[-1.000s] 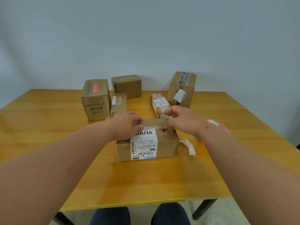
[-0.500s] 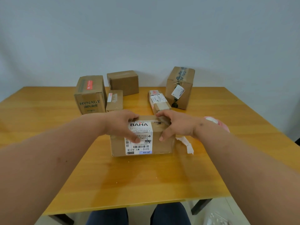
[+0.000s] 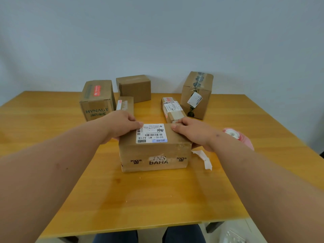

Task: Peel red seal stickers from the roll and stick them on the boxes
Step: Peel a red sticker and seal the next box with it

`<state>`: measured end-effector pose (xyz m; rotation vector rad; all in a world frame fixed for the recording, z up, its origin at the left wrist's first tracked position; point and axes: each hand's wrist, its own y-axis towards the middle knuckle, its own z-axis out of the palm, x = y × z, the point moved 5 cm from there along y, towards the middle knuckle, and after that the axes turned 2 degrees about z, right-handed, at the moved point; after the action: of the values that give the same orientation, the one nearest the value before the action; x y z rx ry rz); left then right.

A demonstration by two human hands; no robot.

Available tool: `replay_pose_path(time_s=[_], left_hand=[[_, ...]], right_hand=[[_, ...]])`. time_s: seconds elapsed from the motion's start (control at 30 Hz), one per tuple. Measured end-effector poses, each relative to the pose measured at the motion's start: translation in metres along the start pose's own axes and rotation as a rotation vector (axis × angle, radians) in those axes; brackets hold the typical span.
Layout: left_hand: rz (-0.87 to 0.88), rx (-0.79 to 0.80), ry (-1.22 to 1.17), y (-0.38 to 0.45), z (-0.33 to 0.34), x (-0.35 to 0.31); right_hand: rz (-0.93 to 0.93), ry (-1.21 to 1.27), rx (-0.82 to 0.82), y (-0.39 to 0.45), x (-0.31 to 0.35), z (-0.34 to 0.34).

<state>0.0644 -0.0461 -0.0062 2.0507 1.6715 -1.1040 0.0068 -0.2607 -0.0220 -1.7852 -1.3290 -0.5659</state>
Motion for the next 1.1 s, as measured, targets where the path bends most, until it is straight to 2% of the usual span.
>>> replay_pose_path(time_s=[0.1,0.27,0.47,0.5,0.6,0.67,0.77,0.87,0.93,1.1], left_hand=[[0.0,-0.02,0.053,0.001,0.0,-0.005],[-0.07,-0.057,0.002,0.005,-0.006,0.0],[-0.159,-0.106,-0.155,0.006,-0.011,0.0],[-0.157,-0.106,-0.08,0.007,-0.01,0.0],[-0.045,-0.15,0.46,0.011,-0.006,-0.005],[0.009,-0.169,0.614,0.014,0.0,-0.006],[0.09,-0.185,0.677,0.015,0.006,-0.014],[0.208,-0.22,0.572,0.016,0.012,-0.032],[0.295,-0.258,0.545,0.016,0.019,-0.046],[0.412,-0.248,0.52,0.011,0.05,-0.088]], right_hand=[[-0.011,-0.006,0.009,0.0,0.002,0.002],[-0.049,-0.049,0.197,-0.002,0.0,0.005],[-0.038,-0.173,0.107,0.004,0.006,0.002],[-0.025,-0.173,0.082,0.006,0.008,0.003],[-0.007,-0.288,-0.056,0.015,0.013,0.006],[-0.017,-0.445,-0.148,0.02,0.015,0.006],[-0.058,-0.448,-0.283,0.022,0.018,-0.01],[-0.103,-0.427,-0.501,0.015,0.014,-0.045],[-0.063,-0.428,-0.606,0.003,0.006,-0.067],[0.139,-0.442,-0.642,-0.019,-0.033,-0.104]])
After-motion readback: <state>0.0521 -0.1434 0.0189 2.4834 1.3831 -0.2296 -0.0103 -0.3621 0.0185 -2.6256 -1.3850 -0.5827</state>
